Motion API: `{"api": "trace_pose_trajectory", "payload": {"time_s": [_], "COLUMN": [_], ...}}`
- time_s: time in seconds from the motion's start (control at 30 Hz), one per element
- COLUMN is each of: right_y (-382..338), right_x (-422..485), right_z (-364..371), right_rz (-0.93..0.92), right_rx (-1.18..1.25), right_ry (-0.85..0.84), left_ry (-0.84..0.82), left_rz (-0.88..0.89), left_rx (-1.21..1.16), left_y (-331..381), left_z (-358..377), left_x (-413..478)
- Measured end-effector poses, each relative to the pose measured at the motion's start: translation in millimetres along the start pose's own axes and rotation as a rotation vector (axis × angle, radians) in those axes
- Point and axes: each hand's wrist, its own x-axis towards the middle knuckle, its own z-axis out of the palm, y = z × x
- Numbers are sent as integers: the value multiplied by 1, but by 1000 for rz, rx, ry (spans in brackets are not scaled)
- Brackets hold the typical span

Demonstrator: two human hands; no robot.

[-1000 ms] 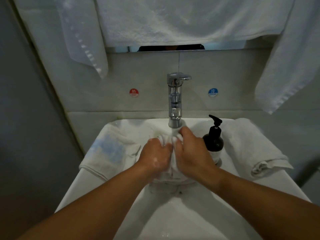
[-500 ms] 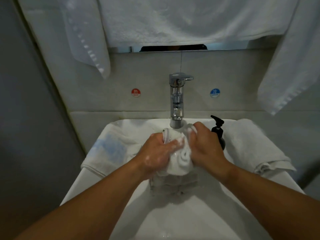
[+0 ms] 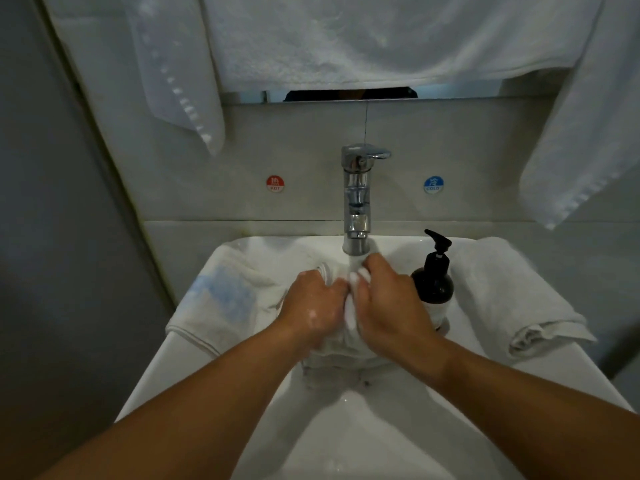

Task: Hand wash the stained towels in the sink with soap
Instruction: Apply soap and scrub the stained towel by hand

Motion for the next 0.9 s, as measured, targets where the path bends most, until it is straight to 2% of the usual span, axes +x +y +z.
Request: {"api": "trace_pose_trajectory", "payload": {"time_s": [0.13, 0.2, 0.27, 0.3, 0.37, 0.47, 0.53, 0.63, 0.7, 0.8, 0.9], "right_y": [12, 11, 3, 1, 3, 13, 12, 4, 5, 16, 26], "right_x": [20, 18, 6, 3, 8, 22, 18, 3, 6, 21, 27], "right_z": [-14, -13, -5, -2, -7, -18, -14, -1, -4, -18, -21], "right_rz": [129, 141, 65, 29, 31, 128, 129, 30, 14, 99, 191], "right_rx": [31, 27, 39, 29, 7, 18, 19, 13, 4, -24, -80], "right_ry": [84, 68, 30, 29, 50, 102, 81, 20, 38, 100, 90], "left_ry": [-223, -131, 27, 45, -64, -255, -195, -31, -122, -283, -178], "left_rz": [79, 92, 76, 52, 17, 51, 47, 0, -22, 27, 3], "left_rx": [-165, -135, 12, 50, -18, -219, -212, -82, -88, -184, -216], "left_y": [0, 2, 2, 1, 0, 1, 0, -4, -4, -1, -4], "left_z": [-3, 1, 4, 4, 0, -3, 3, 5, 1, -11, -14], "left_x": [0, 2, 4, 3, -1, -3, 0, 1, -1, 2, 9]}}
